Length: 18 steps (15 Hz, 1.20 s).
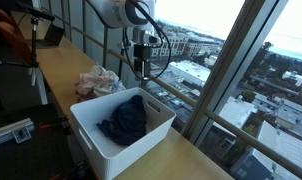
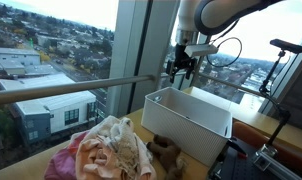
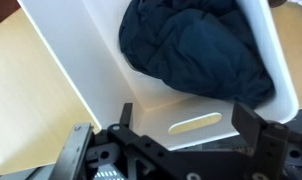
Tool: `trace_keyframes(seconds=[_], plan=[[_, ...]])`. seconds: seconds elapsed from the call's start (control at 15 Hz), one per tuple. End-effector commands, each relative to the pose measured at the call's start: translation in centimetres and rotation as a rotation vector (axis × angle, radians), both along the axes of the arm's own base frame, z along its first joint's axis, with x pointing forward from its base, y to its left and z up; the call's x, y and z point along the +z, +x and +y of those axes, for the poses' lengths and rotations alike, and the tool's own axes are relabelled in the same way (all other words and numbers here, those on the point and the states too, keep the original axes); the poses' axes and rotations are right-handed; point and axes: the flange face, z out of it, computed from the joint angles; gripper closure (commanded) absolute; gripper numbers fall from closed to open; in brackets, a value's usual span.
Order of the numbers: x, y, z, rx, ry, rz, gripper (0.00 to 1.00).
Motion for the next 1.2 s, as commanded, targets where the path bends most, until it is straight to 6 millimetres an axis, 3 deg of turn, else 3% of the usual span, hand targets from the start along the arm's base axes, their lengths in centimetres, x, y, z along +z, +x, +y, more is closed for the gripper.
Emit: trace_keyframes(seconds=[0.0, 0.33, 0.8, 1.13], plan=[[-4.9, 0.5, -2.1, -0.035, 0.069, 0.034, 0.00], [-12.8, 1.0, -2.4, -0.075, 0.171, 0.077, 0.00], [-22.2, 1.1, -5.6, -0.100, 0.241, 0.130, 0.00], [-26.8, -0.7, -3.8, -0.070, 0.254, 0.178, 0.00]])
